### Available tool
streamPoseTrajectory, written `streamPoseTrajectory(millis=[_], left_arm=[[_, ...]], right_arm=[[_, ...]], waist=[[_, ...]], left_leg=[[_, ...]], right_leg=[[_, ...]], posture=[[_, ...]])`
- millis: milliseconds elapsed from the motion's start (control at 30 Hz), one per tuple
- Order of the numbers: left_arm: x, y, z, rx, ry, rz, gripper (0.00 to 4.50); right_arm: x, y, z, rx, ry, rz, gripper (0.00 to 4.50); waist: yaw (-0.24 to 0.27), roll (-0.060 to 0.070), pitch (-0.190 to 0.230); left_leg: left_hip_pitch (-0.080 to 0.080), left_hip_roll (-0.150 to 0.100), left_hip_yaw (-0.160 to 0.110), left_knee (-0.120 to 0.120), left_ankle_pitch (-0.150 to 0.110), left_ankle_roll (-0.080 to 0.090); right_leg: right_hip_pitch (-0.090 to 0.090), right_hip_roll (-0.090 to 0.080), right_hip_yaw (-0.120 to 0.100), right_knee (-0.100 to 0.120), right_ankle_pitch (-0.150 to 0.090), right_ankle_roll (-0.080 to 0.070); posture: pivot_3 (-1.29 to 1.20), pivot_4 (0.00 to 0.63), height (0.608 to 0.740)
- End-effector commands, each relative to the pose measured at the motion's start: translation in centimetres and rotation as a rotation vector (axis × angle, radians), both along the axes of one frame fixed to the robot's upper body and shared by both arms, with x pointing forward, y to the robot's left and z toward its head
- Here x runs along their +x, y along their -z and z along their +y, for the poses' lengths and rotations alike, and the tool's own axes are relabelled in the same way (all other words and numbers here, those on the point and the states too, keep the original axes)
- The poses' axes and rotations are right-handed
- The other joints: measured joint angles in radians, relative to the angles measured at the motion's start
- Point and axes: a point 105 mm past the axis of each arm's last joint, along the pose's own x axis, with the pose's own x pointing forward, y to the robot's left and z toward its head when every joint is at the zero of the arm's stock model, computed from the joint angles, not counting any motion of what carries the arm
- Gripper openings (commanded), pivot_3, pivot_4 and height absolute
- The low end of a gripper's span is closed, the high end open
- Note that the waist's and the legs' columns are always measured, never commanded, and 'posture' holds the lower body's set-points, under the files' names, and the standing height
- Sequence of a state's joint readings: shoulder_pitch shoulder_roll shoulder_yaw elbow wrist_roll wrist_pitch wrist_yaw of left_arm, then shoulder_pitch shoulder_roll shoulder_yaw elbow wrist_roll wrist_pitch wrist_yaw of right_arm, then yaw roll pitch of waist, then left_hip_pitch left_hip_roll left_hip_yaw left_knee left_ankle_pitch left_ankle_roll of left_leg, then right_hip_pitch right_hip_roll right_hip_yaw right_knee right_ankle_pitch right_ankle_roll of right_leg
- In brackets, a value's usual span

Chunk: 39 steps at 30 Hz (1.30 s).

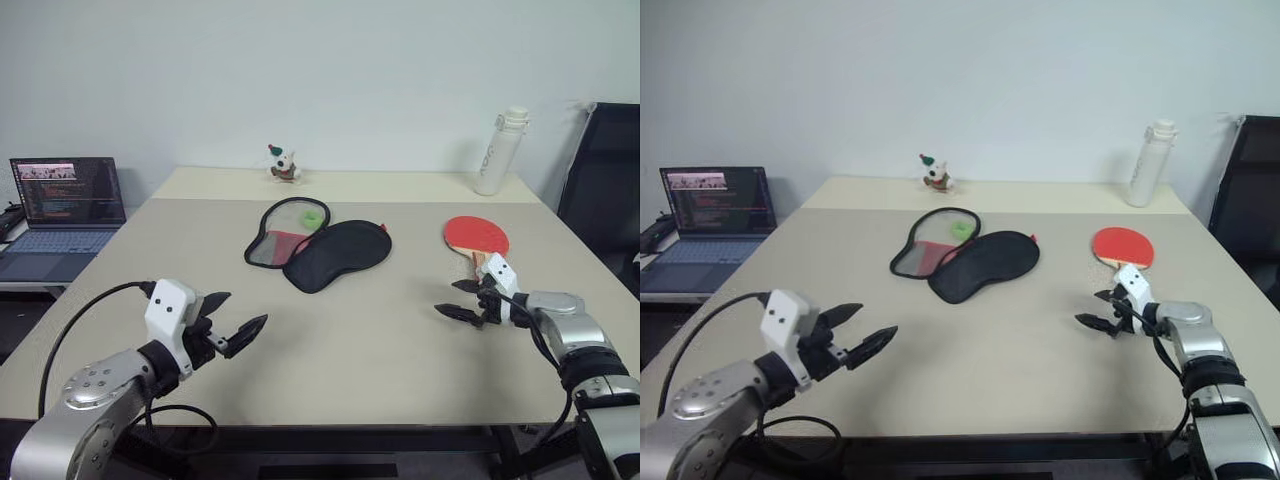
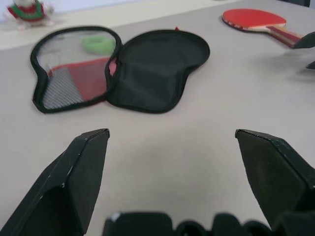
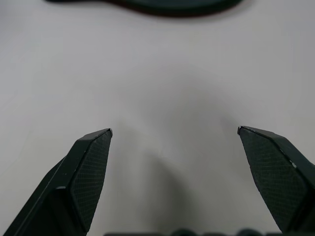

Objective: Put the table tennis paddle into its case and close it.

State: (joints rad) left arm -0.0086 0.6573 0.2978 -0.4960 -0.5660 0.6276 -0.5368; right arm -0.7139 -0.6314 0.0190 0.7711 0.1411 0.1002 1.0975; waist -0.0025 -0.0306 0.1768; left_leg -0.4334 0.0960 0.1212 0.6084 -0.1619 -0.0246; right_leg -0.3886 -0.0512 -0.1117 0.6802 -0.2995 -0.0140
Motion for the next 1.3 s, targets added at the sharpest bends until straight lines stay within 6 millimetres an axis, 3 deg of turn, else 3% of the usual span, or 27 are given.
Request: streamPoseTrajectory(millis=[33,133,300,467,633,733,1067,1300], left_arm=[[0.5,-0.5,-0.7,0.008,0.035,-0.045,4.46],[1.1,-0.5,-0.6,0.006,0.042,-0.052,4.46],[1.0,-0.9,0.0,-0.026,0.045,-0.058,4.46],[0.0,-1.5,2.1,-0.011,0.006,-0.065,4.46],[-1.3,-2.1,5.7,0.036,-0.118,-0.089,4.46],[-1.9,-2.5,6.4,0.025,-0.153,-0.097,4.46],[-1.8,-3.3,6.8,0.043,-0.177,-0.109,4.46],[-0.7,-4.4,6.3,0.001,-0.119,-0.107,4.46]], right_arm=[[-0.7,-1.0,-0.4,-0.011,-0.022,-0.030,4.50],[-1.7,-0.3,-0.1,-0.013,-0.033,-0.020,4.50],[-2.5,-1.6,1.2,0.013,-0.045,-0.042,4.50],[-2.9,-3.1,3.5,0.050,-0.090,-0.055,4.50],[-2.4,-4.3,6.7,0.099,-0.150,-0.085,4.50],[-2.3,-5.2,8.1,0.108,-0.196,-0.097,4.50],[-1.5,-5.1,10.4,0.152,-0.231,-0.068,4.50],[-2.1,-5.2,12.7,0.194,-0.296,-0.006,4.50]], waist=[[0.001,0.000,0.000],[0.002,0.000,0.000],[-0.002,0.000,0.000],[-0.002,0.000,0.000],[-0.002,0.000,0.000],[-0.001,0.001,0.000],[0.001,0.000,0.000],[0.000,0.000,0.000]], left_leg=[[0.000,0.000,0.000,0.000,0.000,0.000],[0.000,0.000,0.000,0.000,0.000,0.000],[0.000,0.000,0.000,0.000,0.000,0.000],[0.000,0.002,0.001,0.000,0.000,0.000],[0.000,0.002,0.000,0.000,-0.001,-0.001],[0.000,0.003,0.000,0.000,-0.001,-0.001],[0.000,0.003,0.000,0.000,-0.001,0.000],[0.000,0.003,0.000,0.000,-0.001,0.000]], right_leg=[[0.000,0.000,0.000,0.000,0.000,0.000],[0.000,0.000,0.000,0.000,0.000,0.000],[0.000,0.000,0.001,0.000,0.000,0.000],[-0.001,0.002,0.001,0.000,0.000,0.000],[-0.001,0.001,0.001,0.000,0.000,0.000],[-0.002,0.001,0.001,0.000,0.000,0.000],[-0.001,0.000,0.000,0.000,-0.001,-0.001],[-0.001,0.000,0.000,0.000,-0.001,-0.001]], posture=[[0.00,0.150,0.740],[0.00,0.150,0.740],[0.00,0.150,0.740],[0.00,0.150,0.740],[0.00,0.150,0.740],[0.00,0.150,0.740],[0.00,0.150,0.740],[0.00,0.150,0.740]])
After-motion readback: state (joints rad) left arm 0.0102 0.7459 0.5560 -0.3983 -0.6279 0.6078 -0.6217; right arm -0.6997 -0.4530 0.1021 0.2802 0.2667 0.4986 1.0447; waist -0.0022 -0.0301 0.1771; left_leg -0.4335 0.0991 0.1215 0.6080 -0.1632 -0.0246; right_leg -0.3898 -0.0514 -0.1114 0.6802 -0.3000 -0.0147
